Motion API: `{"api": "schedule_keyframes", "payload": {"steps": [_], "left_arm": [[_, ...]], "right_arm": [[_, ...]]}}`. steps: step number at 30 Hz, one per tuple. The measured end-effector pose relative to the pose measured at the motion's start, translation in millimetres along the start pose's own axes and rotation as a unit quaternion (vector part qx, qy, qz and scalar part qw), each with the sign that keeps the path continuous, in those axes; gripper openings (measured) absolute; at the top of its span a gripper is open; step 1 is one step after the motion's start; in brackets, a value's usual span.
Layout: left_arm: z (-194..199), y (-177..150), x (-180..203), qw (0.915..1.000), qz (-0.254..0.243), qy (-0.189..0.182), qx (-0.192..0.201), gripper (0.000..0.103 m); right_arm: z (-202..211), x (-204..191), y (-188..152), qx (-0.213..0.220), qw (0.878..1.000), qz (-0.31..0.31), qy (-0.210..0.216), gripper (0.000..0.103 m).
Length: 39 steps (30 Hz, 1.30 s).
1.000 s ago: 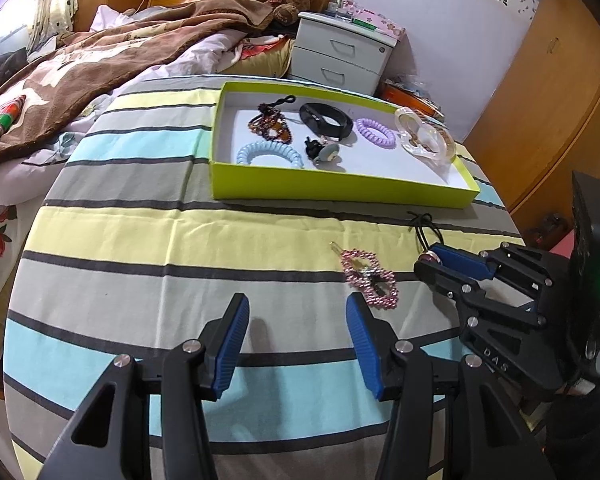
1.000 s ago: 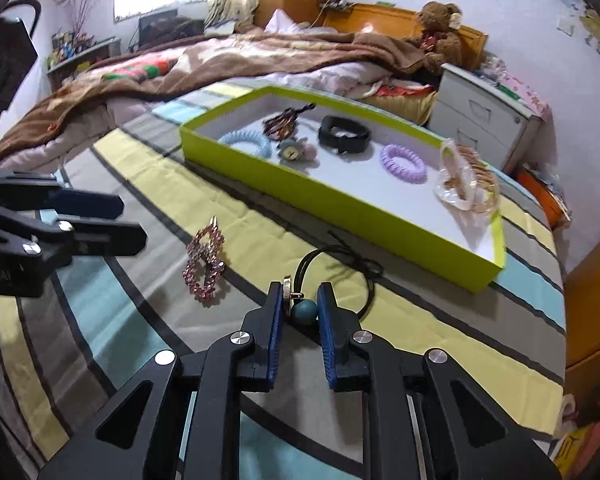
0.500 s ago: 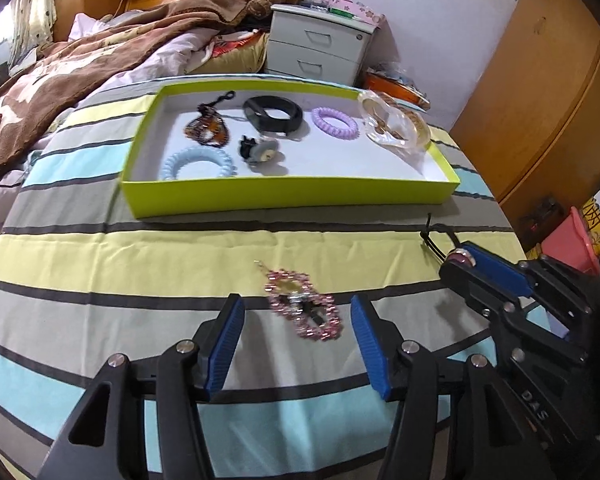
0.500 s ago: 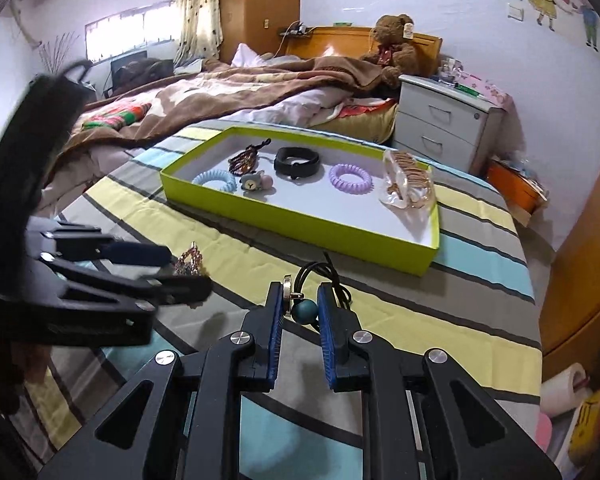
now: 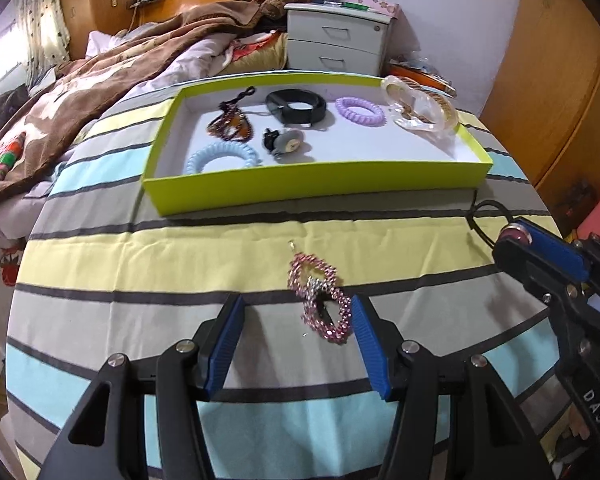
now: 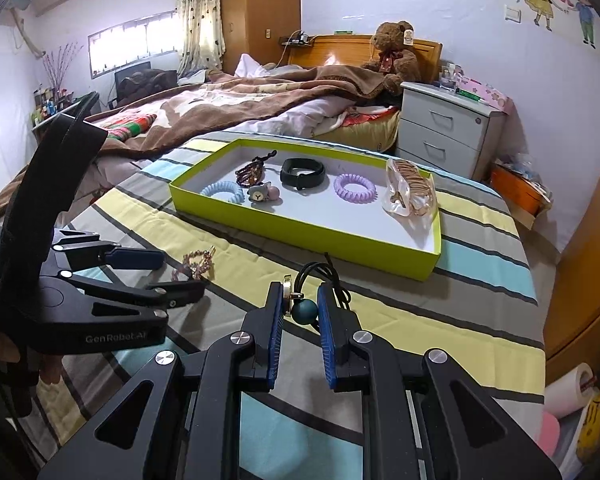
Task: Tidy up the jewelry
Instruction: 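Grasp the pink rhinestone hair clip with the left gripper while the right gripper holds the black tie, then carry the rhinestone clip and black hair tie over the green box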
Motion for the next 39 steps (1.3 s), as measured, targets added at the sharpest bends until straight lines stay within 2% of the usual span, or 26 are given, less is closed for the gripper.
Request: {"api": "schedule_keyframes", "payload": {"steps": [8,11,14,18,19,24,27,39], "left_arm": [[-5,6,-5,0.9999,-0.001,0.013,0.007,0.057],[-4,6,-7,0.9999,0.001,0.013,0.009,0.053],[-3,5,-11,0.9998,0.004,0.014,0.011,0.044],[-1,6,-14,0.9998,0.004,0.013,0.012,0.024],[-1,5,-15,0.9999,0.005,0.010,0.012,0.022],[1,4,-16,0.9998,0.010,-0.006,0.014,0.019],[4,5,-17,0.9997,0.009,-0.012,0.020,0.012],[11,7,-16,0.9989,0.013,-0.033,0.029,0.008]], "right_arm": [[-1,0,0,0.000,1.000,-0.002,0.001,0.018],[-1,-1,-1,-0.002,1.000,-0.003,0.001,0.018],[-2,-3,-2,-0.004,1.000,-0.004,0.001,0.018],[-1,-5,-2,-0.003,1.000,-0.005,0.003,0.018],[-1,-5,-2,-0.003,1.000,-0.005,0.002,0.018],[-1,-4,-4,-0.006,1.000,-0.006,0.000,0.018],[-1,-5,-4,-0.006,1.000,-0.006,0.000,0.018],[0,-4,-4,-0.006,1.000,-0.008,-0.002,0.018]]}}
Point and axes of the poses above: each gripper's, at about its wrist camera, not at the fingertips, and z roughly against the way its jaws point, x to its right, y to its top, the point moved 10 cm from there along -z, roughly the way its jaws point, and after that the axes turned 4 degrees about -x, right-handed, at the moved point
